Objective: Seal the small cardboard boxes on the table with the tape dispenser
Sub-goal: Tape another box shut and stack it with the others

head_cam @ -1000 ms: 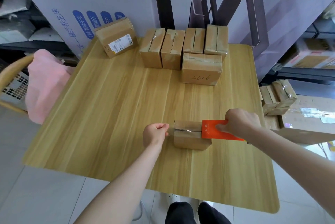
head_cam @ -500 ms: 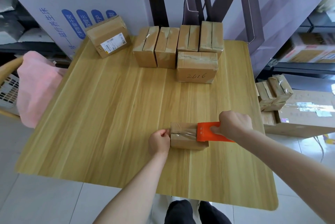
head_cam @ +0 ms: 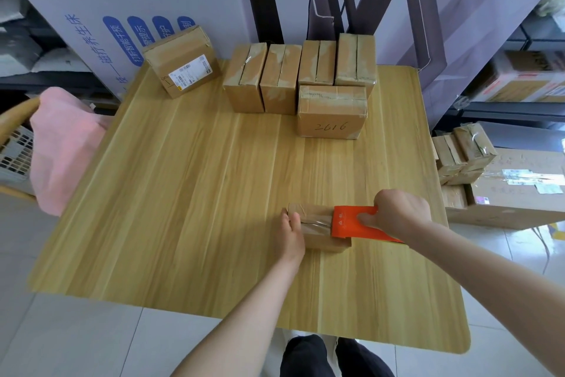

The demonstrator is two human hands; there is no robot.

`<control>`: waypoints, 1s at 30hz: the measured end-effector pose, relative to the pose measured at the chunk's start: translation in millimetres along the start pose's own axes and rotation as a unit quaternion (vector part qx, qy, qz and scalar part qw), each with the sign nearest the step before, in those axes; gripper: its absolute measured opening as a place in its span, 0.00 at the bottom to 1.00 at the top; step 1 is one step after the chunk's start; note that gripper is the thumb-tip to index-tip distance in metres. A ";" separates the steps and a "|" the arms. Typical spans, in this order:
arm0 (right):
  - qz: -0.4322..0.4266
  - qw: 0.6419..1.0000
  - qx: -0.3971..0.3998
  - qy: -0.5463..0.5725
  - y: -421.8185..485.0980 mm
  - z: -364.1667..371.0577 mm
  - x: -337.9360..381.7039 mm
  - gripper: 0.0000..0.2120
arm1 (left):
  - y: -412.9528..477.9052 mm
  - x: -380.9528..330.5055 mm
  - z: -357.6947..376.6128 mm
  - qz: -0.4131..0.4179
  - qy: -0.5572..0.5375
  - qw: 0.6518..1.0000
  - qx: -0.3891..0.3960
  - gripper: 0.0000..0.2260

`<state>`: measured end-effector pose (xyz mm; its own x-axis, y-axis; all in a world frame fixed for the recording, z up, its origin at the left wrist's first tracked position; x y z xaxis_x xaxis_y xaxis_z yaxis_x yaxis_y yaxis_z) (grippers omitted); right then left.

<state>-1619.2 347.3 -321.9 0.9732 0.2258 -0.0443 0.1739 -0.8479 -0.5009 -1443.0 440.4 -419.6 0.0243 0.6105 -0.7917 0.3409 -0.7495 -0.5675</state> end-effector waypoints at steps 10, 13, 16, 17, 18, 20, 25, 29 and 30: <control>-0.006 0.996 0.021 0.081 -0.5 26.1 -29.5 0.20 | 25.3 -31.8 21.6 0.311 0.411 0.857 0.012 0.14; -0.026 0.991 0.028 0.131 2.6 40.9 -44.9 0.20 | 30.6 -23.4 23.5 0.324 0.482 0.814 0.002 0.13; -0.046 0.984 0.031 0.171 6.8 51.9 -54.0 0.19 | 30.7 -21.0 22.7 0.327 0.498 0.803 -0.015 0.18; -0.054 0.981 0.034 0.181 8.9 53.8 -56.0 0.19 | 31.0 -21.9 23.2 0.325 0.504 0.800 -0.015 0.20; -0.062 0.979 0.036 0.188 11.1 55.2 -57.6 0.18 | 31.0 -22.9 23.5 0.320 0.510 0.798 -0.012 0.21; -0.078 0.978 0.039 0.190 16.4 55.8 -60.5 0.19 | 30.8 -24.2 23.7 0.311 0.522 0.794 -0.007 0.21; -0.130 0.969 0.052 0.204 27.2 55.0 -67.6 0.20 | 32.5 -23.5 25.0 0.294 0.536 0.791 -0.015 0.20; -0.145 0.963 0.054 0.222 29.9 63.4 -82.5 0.19 | 32.0 -22.2 24.9 0.287 0.539 0.792 -0.021 0.21; -0.136 0.966 0.053 0.213 30.0 64.1 -94.0 0.18 | 31.9 -22.4 25.2 0.285 0.539 0.793 -0.021 0.21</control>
<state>-1715.0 331.4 -388.1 0.8717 0.1963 0.4491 0.4371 -0.7259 -0.5311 -1456.3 396.4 -425.7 0.9661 0.0578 -0.2515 0.0169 -0.9867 -0.1617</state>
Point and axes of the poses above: each hand's wrist, its own y-axis towards the middle knuckle, its own z-axis out of the palm, x = y × z, the point moved 1 cm from there along y, towards the middle knuckle, and after that the axes turned 7 degrees about x, right-handed, at the moved point
